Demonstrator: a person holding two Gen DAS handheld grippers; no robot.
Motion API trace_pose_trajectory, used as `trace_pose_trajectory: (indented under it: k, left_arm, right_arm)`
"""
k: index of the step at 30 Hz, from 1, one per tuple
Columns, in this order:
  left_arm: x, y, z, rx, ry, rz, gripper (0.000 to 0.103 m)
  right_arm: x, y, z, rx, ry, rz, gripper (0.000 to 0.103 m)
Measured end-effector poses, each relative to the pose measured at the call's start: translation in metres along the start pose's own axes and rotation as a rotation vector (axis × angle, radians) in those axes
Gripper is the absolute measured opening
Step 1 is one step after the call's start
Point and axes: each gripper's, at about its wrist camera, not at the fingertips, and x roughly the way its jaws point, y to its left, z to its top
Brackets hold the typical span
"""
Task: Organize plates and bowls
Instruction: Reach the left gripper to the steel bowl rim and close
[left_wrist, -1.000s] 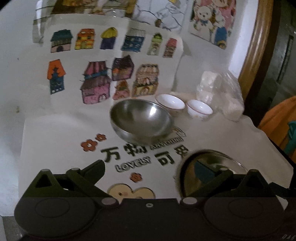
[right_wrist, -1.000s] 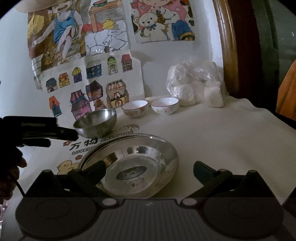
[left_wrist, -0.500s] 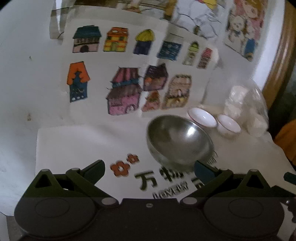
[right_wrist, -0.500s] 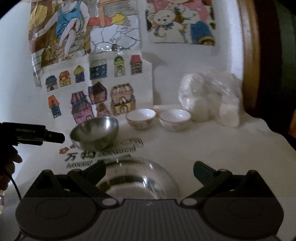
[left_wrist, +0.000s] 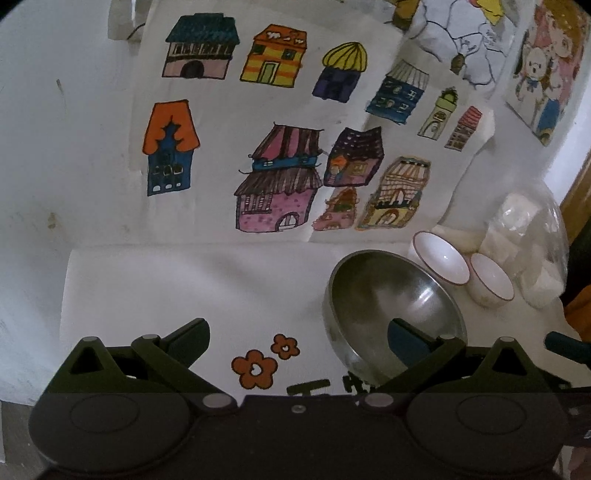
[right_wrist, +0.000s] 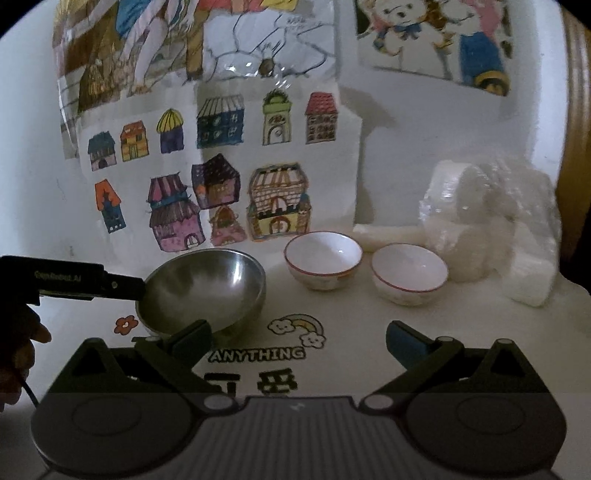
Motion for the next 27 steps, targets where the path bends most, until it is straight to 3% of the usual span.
trace_pose_trajectory:
  k: [7,13,19,24,27]
  left_arm:
    - [0.008,-0.001,0.004,-0.006,0.006,0.005,0.102]
    - [0.010,-0.003,0.005,-0.001,-0.004,-0.035,0.098]
    - [0.012,-0.005,0.006,0.002,0.007,-0.068,0.076]
    - [0.016,-0.008,0.004,0.008,0.042,-0.104,0.041]
    - [0.020,-0.009,0.002,0.001,0.066,-0.125,0.026]
  right_arm:
    - [0.029,0.007,0.011,-0.022,0.037,0.041,0.102]
    - [0.053,0.004,0.019,0.006,0.087,0.097,0.087]
    - [0.067,0.006,0.019,0.037,0.142,0.139,0.068]
    - [0.070,0.013,0.019,0.025,0.168,0.157,0.052]
    - [0.070,0.017,0.020,0.015,0.170,0.165,0.043]
